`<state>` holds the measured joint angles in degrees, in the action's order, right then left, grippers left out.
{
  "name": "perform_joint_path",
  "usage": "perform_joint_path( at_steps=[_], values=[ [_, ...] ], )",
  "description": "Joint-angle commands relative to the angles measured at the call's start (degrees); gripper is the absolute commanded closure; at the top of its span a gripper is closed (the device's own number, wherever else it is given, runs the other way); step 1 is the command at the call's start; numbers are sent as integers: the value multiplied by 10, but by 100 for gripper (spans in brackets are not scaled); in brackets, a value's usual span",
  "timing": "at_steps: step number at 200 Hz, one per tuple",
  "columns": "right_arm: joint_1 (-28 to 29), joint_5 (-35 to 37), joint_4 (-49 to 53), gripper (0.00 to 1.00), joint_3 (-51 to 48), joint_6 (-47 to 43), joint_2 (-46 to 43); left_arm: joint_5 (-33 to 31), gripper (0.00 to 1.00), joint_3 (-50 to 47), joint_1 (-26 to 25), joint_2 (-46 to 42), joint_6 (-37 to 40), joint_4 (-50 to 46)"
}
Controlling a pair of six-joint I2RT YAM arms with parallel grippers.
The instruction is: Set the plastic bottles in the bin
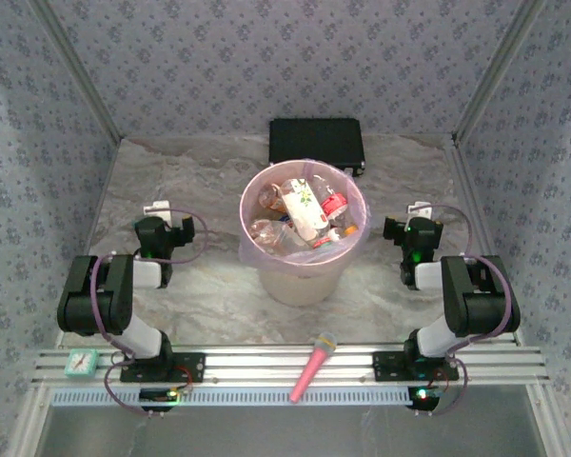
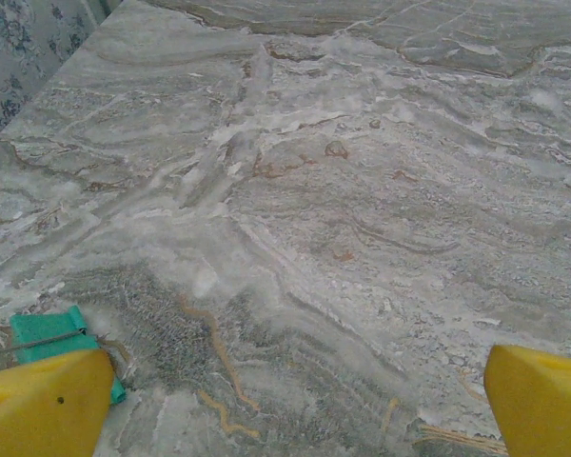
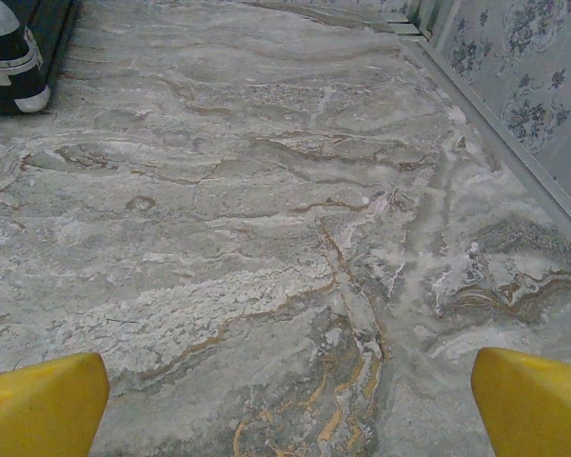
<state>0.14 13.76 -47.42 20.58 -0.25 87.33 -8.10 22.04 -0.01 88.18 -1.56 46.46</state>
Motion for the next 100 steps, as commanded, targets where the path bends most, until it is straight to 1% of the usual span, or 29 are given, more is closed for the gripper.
perform_joint_path(
  at_steps=[1, 100],
  values=[
    [0, -5, -6, 0, 10, 4, -3, 10, 0, 14, 1, -2, -5, 8],
    [-1, -6, -1, 0, 12, 6, -2, 10, 0, 14, 1, -1, -6, 8]
  ],
)
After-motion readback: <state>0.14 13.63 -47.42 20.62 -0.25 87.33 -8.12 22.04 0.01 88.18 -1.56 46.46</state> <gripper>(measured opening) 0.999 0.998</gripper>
